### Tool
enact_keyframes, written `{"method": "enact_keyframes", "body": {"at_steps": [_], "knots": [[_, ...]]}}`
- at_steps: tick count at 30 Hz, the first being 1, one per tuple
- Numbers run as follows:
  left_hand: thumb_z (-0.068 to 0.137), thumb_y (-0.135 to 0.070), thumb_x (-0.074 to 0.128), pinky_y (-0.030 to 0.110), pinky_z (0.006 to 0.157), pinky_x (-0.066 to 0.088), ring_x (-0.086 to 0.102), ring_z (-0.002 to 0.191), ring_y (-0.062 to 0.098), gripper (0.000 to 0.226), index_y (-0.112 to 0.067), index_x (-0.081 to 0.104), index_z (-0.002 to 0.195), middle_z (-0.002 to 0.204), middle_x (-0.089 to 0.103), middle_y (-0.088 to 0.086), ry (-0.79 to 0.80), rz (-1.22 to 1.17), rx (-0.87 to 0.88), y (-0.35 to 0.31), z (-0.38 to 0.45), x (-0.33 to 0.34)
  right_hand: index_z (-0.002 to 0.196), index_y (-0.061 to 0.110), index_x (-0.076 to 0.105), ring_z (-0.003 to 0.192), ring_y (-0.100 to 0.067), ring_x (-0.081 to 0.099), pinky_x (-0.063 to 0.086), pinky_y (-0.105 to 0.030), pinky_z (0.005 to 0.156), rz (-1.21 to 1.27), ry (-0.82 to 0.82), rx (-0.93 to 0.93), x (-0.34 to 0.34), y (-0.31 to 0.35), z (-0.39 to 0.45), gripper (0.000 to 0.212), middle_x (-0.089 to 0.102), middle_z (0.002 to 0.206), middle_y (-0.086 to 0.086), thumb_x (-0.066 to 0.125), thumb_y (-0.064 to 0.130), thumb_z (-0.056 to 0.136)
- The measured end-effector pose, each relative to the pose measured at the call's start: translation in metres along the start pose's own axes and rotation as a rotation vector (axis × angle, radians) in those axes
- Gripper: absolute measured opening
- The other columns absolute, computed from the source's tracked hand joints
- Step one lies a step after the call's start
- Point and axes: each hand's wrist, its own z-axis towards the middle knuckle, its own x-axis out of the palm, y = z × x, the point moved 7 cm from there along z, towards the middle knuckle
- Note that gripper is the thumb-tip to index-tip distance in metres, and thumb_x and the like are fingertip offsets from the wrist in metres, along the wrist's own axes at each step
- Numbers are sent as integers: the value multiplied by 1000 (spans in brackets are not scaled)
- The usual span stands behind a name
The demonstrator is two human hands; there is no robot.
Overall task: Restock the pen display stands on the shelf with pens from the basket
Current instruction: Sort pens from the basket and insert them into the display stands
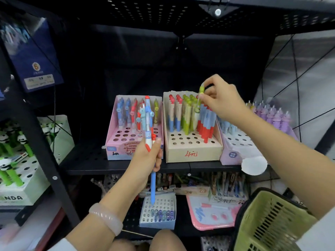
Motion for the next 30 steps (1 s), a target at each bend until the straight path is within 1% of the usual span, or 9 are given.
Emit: {"method": "enact_keyframes", "body": {"at_steps": [9,11,13,15,17,20,26,28,30], "knots": [[97,-27,45,17,36,30,38,39,5,18,-17,45,82,51,49,-9,12,-16,0,-3,1,16,101,18,44,88,-17,64,52,-39,80,-219,123,-4,11,-7,4,20,69,88,3,59,25,91],[97,-28,45,17,36,30,38,39,6,19,-17,46,82,52,49,-9,18,-13,3,-3,0,16,100,16,44,88,-17,63,52,-30,73,-228,145,-8,16,-11,4,20,69,92,-1,59,25,91],[97,-28,45,17,36,30,38,40,6,20,-16,45,81,52,49,-8,24,-15,7,-3,0,15,97,17,43,88,-15,59,44,-18,68,-190,147,0,18,-14,3,19,67,93,-2,60,24,90],[97,-28,45,17,36,30,38,40,6,22,-16,45,79,54,49,-6,20,-16,-2,-2,0,15,98,15,49,99,-18,53,38,-23,76,-259,101,-18,18,-17,3,20,60,97,0,62,28,88],[97,-27,46,18,36,30,38,39,7,21,-16,45,79,56,49,-4,13,-23,-11,0,1,15,103,15,56,114,-25,42,30,-33,86,-400,23,-18,14,-21,5,27,54,111,-1,63,34,86],[97,-27,45,17,37,31,38,40,7,21,-15,45,80,57,49,-4,24,-26,-19,0,1,18,108,19,58,125,-27,33,27,-41,99,-381,43,88,14,-29,8,30,46,131,-3,62,37,85],[96,-30,47,17,38,32,39,42,7,20,-15,45,82,59,49,-3,68,-11,-17,-2,-1,27,102,21,55,115,-27,42,29,-48,101,-403,180,170,27,-28,17,25,48,117,-3,59,39,85],[96,-29,46,17,38,32,39,42,7,20,-15,45,83,60,49,-3,76,-9,-16,-2,-2,28,95,20,55,103,-24,48,40,-40,91,-292,264,209,32,-27,19,20,48,107,-2,60,37,86],[96,-29,46,17,38,32,39,42,7,20,-14,45,83,60,49,-3,79,-12,-15,-3,-4,27,93,16,57,94,-22,51,44,-33,79,-241,313,221,33,-24,21,19,53,102,-3,61,33,87]]}}
